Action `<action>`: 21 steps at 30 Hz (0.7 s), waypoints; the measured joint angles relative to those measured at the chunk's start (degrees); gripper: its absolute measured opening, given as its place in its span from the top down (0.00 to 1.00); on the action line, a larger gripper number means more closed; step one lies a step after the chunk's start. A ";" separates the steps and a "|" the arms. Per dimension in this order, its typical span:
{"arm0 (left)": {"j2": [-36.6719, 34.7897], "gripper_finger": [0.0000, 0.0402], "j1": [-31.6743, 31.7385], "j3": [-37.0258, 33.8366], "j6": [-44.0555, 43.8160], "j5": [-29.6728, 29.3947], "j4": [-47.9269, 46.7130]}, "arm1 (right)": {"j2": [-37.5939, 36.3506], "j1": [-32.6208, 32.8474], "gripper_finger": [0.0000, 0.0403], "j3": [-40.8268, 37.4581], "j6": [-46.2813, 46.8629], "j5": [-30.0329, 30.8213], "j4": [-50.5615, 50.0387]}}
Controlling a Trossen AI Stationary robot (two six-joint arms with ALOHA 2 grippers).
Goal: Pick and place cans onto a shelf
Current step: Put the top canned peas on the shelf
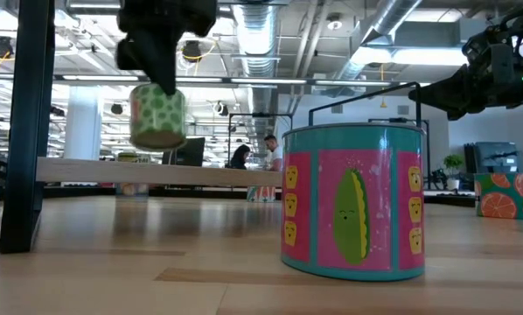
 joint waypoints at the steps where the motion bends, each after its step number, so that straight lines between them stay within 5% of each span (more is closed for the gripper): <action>1: 0.31 0.99 -0.22 0.12 -1.96 -1.36 0.00 | 0.01 -0.01 0.92 0.00 0.00 0.00 0.01; 21: 4.37 0.99 -5.13 0.13 -18.78 -0.95 -3.27 | -0.04 0.00 0.92 -0.02 0.00 0.00 0.10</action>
